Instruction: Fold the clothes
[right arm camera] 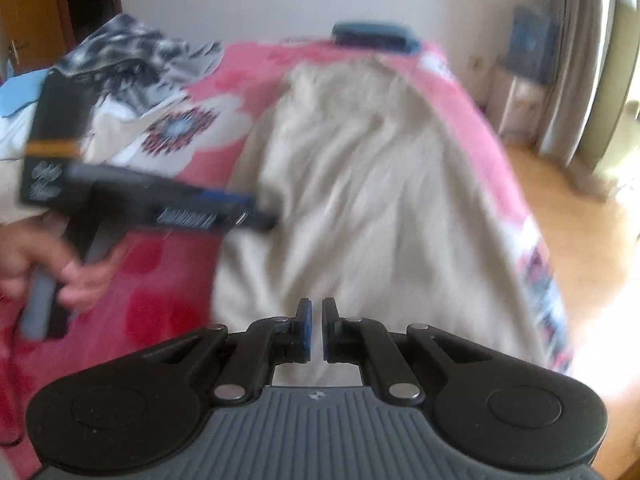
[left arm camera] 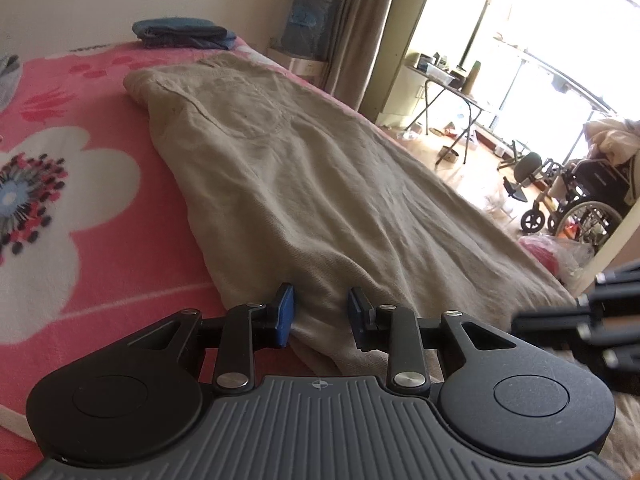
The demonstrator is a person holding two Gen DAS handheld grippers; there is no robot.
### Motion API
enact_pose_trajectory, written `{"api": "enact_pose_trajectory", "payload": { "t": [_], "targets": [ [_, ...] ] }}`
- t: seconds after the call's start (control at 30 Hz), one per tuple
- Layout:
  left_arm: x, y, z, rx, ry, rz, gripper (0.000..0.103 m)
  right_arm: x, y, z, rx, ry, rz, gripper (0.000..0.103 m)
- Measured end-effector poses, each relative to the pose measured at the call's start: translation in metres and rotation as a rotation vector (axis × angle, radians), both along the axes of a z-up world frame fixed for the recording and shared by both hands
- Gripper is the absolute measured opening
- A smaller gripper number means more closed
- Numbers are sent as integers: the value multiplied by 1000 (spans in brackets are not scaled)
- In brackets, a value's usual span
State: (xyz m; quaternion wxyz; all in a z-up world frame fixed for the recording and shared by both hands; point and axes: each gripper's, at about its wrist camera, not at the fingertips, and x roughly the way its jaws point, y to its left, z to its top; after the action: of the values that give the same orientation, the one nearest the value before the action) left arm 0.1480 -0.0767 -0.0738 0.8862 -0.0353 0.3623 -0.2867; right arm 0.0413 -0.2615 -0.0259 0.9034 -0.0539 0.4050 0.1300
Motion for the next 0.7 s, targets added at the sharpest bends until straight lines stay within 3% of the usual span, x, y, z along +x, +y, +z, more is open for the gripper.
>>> {"api": "enact_pose_trajectory", "payload": {
  "t": [0.1, 0.17, 0.4, 0.47, 0.7],
  "targets": [
    [-3, 6, 11, -26, -57, 5, 29, 13, -6, 12, -17, -55, -24, 5],
    [-3, 2, 10, -28, -65, -9, 29, 37, -13, 23, 41, -58, -45, 5],
    [-2, -10, -14, -12, -21, -22, 29, 178, 23, 41, 201, -58, 43, 5],
    [-1, -9, -16, -33, -4, -4, 29, 222, 45, 34, 228, -20, 102, 5],
    [0, -5, -18, -89, 38, 44, 29, 328, 100, -23, 93, 16, 102, 5]
  ]
}}
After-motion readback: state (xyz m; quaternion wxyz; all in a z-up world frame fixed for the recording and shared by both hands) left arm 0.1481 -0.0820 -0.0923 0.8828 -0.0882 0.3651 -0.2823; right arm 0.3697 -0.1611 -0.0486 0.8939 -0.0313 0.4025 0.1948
